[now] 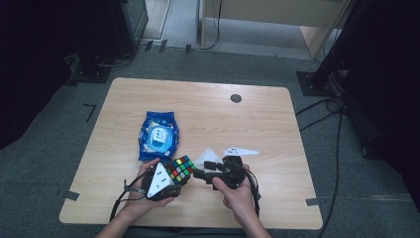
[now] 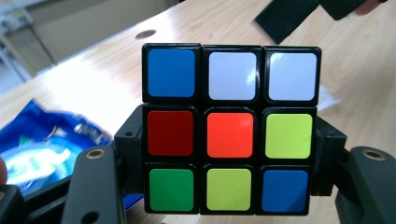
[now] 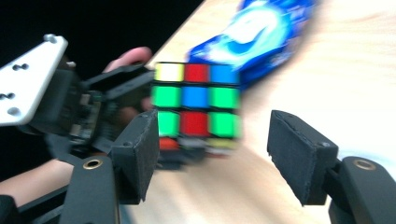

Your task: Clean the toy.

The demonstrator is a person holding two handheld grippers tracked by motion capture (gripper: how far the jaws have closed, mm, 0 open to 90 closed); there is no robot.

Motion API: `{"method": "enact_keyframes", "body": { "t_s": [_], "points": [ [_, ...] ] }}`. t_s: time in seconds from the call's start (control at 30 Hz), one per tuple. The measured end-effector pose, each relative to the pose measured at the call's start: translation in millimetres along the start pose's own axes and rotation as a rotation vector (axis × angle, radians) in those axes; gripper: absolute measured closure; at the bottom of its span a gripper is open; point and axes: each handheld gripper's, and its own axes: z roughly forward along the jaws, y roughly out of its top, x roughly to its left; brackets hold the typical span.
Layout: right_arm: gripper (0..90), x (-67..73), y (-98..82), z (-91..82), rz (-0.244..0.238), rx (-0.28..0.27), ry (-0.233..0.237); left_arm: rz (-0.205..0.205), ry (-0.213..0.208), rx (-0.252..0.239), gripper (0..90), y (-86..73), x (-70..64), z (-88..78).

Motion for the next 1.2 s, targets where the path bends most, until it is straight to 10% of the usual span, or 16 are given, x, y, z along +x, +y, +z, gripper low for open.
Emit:
{"method": "enact_keyframes", "body": {
  "t_s": [0.13, 0.23, 0.5, 0.67, 0.77, 0.83, 0.97, 1.2],
  "points": [
    [36.9, -18.2, -6.8, 5.2, -0.067, 0.010, -0.249, -0.003, 0.005, 0.008, 34.0, -0.4, 0.5, 0.8],
    [39.3, -35.4, -14.5, 15.5, -0.086, 0.034, -0.342, 0.004, 0.000, 0.015, 34.0, -0.5, -1.1, 1.9],
    [54.2, -45.0, -28.4, 34.3, -0.145, 0.128, -0.445, 0.002, -0.009, 0.020, 34.0, -1.5, -1.4, 1.9],
    [81.1, -48.8, -30.6, 31.9, -0.218, 0.119, -0.502, -0.007, -0.019, 0.016, 34.0, -1.4, -1.2, 1.4],
    [89.4, -53.5, -29.3, 24.8, -0.165, 0.077, -0.435, -0.011, -0.032, 0.013, 34.0, -1.1, -2.0, 1.6],
    [89.6, -51.6, -26.2, 15.4, -0.096, -0.021, -0.270, -0.006, -0.045, 0.011, 34.0, -1.0, -3.7, 2.1],
    [89.7, -26.8, -16.7, 5.7, -0.161, -0.136, -0.086, 0.011, -0.083, 0.015, 34.0, -1.5, -10.2, 5.4],
    [89.7, 2.5, -17.5, 20.8, -0.211, -0.115, 0.011, 0.058, -0.123, 0.035, 34.0, -2.4, -22.1, 9.3]
  ]
}}
